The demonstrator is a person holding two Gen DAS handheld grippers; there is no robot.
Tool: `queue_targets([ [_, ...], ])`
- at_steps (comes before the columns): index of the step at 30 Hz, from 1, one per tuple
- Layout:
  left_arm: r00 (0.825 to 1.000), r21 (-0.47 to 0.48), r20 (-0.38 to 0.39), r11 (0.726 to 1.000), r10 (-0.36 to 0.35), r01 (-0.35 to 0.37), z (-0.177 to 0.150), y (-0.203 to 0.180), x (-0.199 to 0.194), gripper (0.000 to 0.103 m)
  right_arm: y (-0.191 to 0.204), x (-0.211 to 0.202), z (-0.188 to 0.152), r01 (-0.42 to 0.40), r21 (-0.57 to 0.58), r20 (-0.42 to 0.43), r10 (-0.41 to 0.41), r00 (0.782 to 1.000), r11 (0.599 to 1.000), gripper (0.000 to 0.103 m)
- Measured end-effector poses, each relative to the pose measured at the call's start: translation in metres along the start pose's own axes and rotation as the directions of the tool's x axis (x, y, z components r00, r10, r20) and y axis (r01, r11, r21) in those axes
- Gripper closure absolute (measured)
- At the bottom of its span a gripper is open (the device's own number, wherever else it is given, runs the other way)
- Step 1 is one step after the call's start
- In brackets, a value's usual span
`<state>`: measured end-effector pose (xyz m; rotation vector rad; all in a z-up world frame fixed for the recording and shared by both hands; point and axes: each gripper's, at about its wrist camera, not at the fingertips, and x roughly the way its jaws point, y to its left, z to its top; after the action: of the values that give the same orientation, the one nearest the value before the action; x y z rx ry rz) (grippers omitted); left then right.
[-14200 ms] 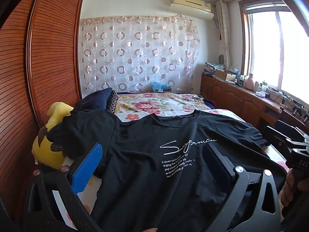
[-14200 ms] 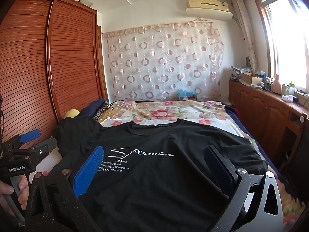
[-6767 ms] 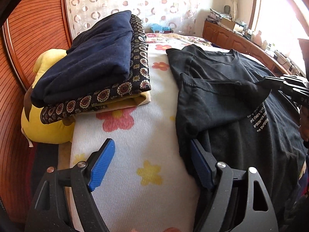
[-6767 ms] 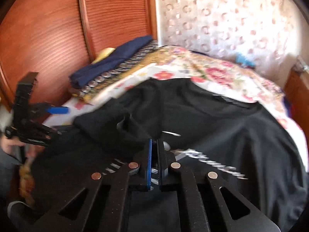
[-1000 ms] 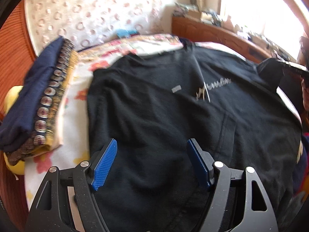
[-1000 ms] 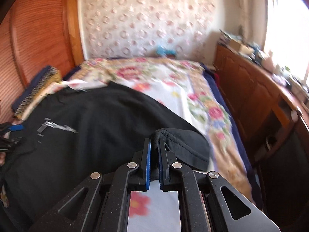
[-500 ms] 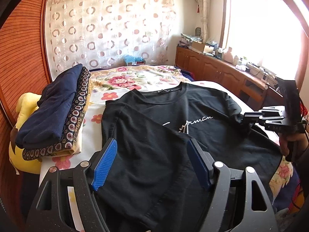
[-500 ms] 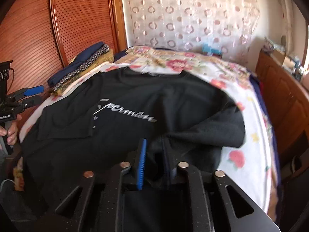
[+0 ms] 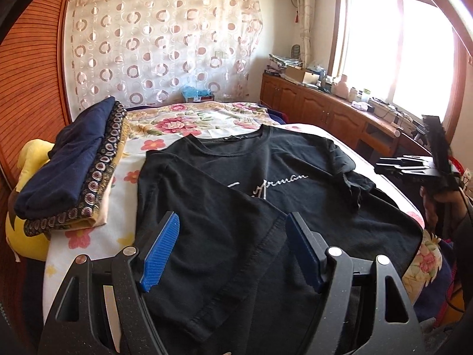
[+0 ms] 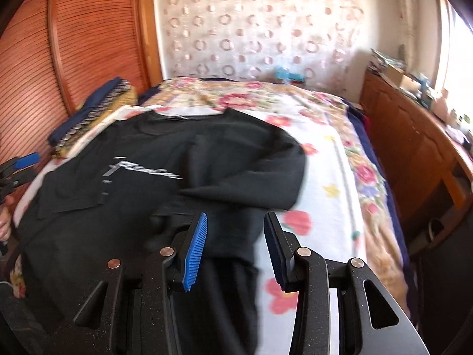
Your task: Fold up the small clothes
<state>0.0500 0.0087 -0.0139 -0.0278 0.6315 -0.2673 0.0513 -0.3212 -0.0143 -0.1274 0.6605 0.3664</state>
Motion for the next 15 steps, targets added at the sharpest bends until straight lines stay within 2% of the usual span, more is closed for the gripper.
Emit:
queue_targets([
  [4,1.000,0.005,-0.012,1.000,-0.010,0.010,-0.003,-0.004,0.003,0.028,-0.021,0.019,0.005,0.012,0.047,-0.026,-0.011,1.000,0.999,0.061],
  [9,1.000,0.015,-0.017,1.000,-0.015,0.016,-0.003,-0.009,0.004,0.028,-0.033,0.060,0.024,-0.036,0.080,-0.106,0.044,0.993,0.996,0.061],
  [12,1.000,0.021,-0.017,1.000,-0.015,0.016,-0.004,-0.010,0.003,0.028,-0.036,0.081,0.032,-0.005,0.067,-0.159,0.016,0.987,0.998,0.061],
  [15,1.000,0.021,-0.020,1.000,-0.014,0.014,-0.006,-0.009,0.002,0.028,-0.035,0.085,0.039,-0.007,0.069,-0.147,0.017,0.989,0.998,0.061],
])
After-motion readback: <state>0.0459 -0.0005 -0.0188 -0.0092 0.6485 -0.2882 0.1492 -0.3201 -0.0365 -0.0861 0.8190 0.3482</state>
